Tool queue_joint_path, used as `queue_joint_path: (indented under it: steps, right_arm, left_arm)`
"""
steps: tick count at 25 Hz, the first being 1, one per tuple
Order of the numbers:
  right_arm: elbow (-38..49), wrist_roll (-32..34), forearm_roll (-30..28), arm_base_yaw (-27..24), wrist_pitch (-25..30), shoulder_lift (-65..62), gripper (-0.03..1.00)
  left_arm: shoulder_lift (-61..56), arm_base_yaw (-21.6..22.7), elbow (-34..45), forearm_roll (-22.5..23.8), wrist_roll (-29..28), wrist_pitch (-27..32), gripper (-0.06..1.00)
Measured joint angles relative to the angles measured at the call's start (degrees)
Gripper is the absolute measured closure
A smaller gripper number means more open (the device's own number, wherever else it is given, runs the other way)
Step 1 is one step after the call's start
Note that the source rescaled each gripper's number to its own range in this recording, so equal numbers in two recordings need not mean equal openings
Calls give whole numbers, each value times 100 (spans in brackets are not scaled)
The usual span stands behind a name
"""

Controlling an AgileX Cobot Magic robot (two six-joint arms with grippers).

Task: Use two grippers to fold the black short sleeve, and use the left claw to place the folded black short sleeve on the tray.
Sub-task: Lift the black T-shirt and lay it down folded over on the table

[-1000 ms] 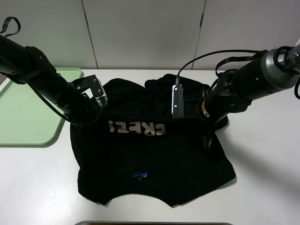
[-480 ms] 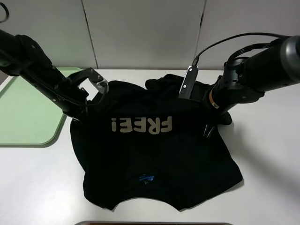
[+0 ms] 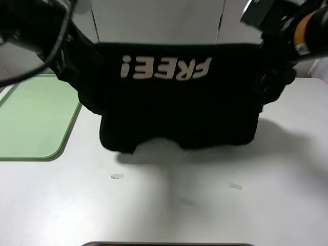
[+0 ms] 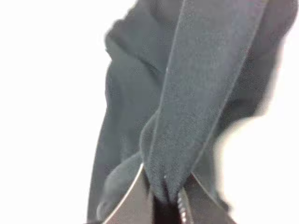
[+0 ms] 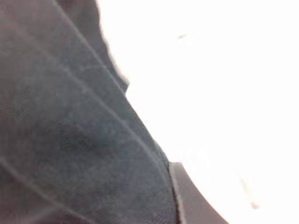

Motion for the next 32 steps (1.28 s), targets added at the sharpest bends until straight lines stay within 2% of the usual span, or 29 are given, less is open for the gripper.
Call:
queue_joint_path:
  steps: [1,3,6,9,12,16,17,19,20,25,30,32]
  right_arm:
    - [0,-6,-27,0,0,-371,96]
    - [0,-88,-57,0,-81,-1052,96]
    - [0,-359,-81,35,-429,-2059,96]
    - [0,-546,-124,66,-1007,-2754,96]
    - [0,-588,-276,66,-1197,-2752,96]
    - [0,-588,-636,15,-808,-1724,96]
    - [0,-588,-752,-67,-763,-1386,96]
    - [-33,-450,-1055,-384,-956,-170,96]
    - [-33,-450,-1055,-384,-956,-170,96]
    - [-736,2,-1160,-877,-1383,2100,96]
    - [-1545,14,-1258,-1068,-1512,3121,96]
    - [-1813,19,-1340,-1095,-1560,3315,96]
  left_arm:
    - [0,0,0,0,0,0,94]
    - [-890,-62,5,-19,-6,-54,94]
    - [-1669,-73,5,26,-6,-146,94]
    - [-1959,-80,5,314,-6,-262,94]
    - [-1731,-80,5,789,-175,-363,94]
    - [-754,-5,5,1622,-737,-510,94]
    - [-754,-5,5,1622,-737,-510,94]
    - [175,217,5,2045,-1126,-714,94]
    - [175,217,5,2045,-1126,-714,94]
    - [1564,551,5,2470,-1453,-1177,94]
    - [2350,604,-18,3222,-1486,-1669,94]
    - [2410,604,-22,3320,-1485,-1855,94]
